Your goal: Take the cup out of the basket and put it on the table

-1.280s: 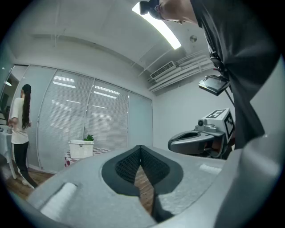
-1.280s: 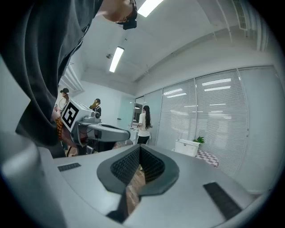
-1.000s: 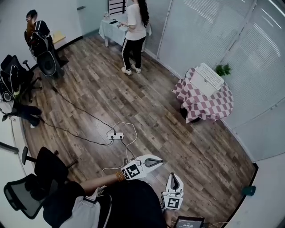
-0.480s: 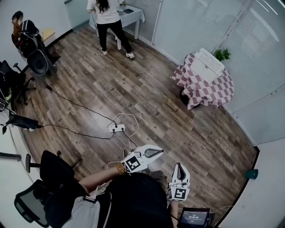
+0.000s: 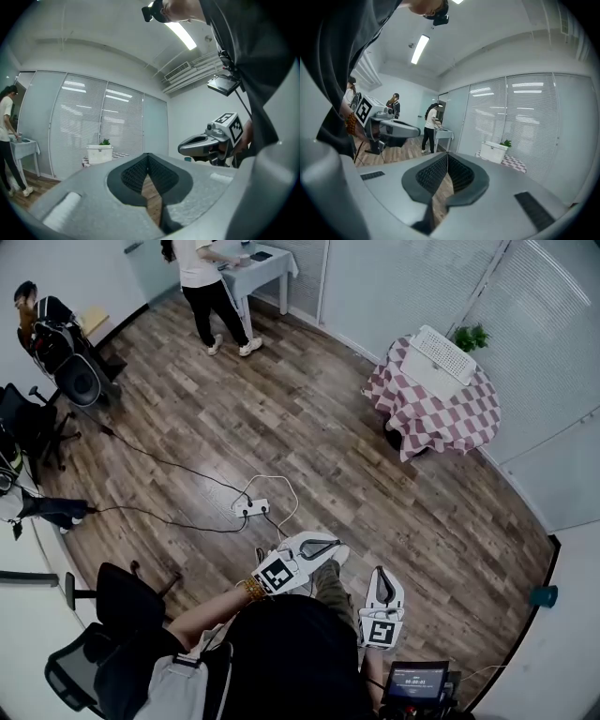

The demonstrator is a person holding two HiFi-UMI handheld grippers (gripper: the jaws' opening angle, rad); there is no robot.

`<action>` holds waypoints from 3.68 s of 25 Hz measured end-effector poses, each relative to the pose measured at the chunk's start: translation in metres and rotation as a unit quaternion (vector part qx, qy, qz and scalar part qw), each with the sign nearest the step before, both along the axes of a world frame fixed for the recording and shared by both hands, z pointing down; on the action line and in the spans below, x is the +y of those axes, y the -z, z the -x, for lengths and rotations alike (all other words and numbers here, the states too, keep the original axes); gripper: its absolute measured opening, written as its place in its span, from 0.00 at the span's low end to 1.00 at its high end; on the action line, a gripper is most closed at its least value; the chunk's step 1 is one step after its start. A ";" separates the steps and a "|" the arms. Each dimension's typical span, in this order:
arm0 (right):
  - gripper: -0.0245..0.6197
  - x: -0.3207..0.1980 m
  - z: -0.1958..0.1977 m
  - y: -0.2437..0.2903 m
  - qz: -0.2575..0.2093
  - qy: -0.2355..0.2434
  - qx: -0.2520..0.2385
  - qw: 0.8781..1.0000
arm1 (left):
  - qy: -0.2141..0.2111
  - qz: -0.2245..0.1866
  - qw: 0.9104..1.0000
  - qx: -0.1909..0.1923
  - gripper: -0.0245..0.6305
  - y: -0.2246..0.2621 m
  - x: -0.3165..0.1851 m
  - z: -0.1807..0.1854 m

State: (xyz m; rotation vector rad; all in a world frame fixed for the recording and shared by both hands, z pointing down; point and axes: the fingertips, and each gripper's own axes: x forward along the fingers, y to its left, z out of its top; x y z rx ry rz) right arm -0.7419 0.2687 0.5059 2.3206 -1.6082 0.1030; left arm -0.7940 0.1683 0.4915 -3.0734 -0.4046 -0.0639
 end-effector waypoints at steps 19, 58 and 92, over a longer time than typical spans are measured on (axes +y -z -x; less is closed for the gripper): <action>0.05 -0.012 -0.208 -0.017 -0.014 0.050 -0.005 0.999 | 0.024 -0.028 0.999 -0.040 0.04 0.004 0.007 -0.200; 0.05 -0.050 -0.366 -0.028 0.003 0.027 -0.003 1.000 | -0.040 -0.028 0.998 -0.038 0.04 -0.013 -0.034 -0.396; 0.05 -0.269 -0.518 -0.014 0.052 0.054 -0.077 0.994 | -0.045 0.053 0.996 -0.055 0.04 -0.035 -0.268 -0.593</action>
